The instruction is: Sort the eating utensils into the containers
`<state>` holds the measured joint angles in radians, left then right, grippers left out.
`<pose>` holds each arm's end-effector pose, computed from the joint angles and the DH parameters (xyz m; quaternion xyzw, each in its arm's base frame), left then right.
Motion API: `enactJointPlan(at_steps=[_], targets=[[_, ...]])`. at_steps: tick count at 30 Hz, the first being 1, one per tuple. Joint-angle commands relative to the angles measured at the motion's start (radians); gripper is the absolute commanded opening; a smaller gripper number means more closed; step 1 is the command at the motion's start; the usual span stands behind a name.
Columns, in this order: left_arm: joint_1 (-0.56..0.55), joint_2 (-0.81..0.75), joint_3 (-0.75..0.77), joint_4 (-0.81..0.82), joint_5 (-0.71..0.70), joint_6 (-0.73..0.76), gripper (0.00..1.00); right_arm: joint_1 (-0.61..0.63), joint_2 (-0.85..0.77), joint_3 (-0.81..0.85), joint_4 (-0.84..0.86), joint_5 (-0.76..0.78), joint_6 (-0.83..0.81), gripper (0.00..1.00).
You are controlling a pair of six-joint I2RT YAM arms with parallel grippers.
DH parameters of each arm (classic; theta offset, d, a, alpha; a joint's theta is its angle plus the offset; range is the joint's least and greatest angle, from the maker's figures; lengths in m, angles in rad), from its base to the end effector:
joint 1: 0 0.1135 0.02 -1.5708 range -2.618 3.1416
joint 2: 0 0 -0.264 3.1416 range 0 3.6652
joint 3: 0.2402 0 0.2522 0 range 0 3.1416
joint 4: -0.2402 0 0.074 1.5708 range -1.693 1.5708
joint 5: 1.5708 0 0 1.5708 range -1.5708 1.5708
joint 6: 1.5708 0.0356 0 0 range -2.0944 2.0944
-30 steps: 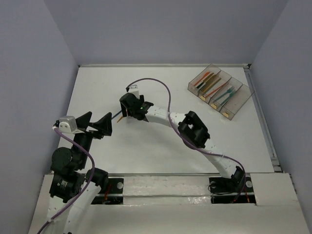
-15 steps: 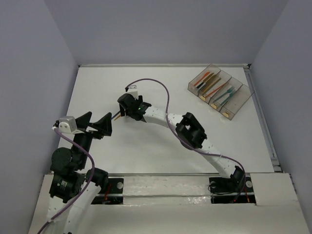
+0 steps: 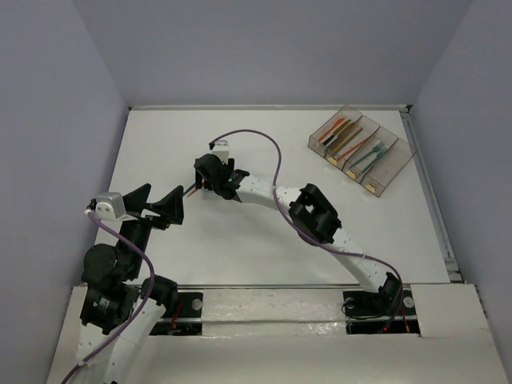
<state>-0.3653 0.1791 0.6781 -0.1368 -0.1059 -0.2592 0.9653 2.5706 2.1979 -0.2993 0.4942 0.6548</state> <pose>0.0470 -0.0140 0.3692 -0.0134 0.5689 -0.2238 0.7913 0.3409 0.4628 0.1573 -0.0301 0.8793 0.1532 0.4500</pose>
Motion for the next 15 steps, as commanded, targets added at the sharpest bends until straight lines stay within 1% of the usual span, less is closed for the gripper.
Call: enactJointPlan(at_steps=[1, 5, 11, 15], targets=[[-0.006, -0.017, -0.002, 0.043, 0.008, 0.008, 0.99, 0.012, 0.036, 0.011, -0.044, 0.039, 0.014, 0.79], [-0.015, -0.018, 0.000, 0.042, 0.005, 0.008, 0.99, 0.012, 0.023, -0.027, -0.046, 0.076, -0.030, 0.76], [-0.015, -0.018, 0.000, 0.039, 0.002, 0.008, 0.99, 0.012, 0.063, 0.014, -0.096, 0.118, -0.098, 0.71], [-0.015, -0.018, 0.000, 0.036, 0.003, 0.008, 0.99, 0.012, 0.082, 0.030, -0.107, 0.122, -0.104, 0.70]])
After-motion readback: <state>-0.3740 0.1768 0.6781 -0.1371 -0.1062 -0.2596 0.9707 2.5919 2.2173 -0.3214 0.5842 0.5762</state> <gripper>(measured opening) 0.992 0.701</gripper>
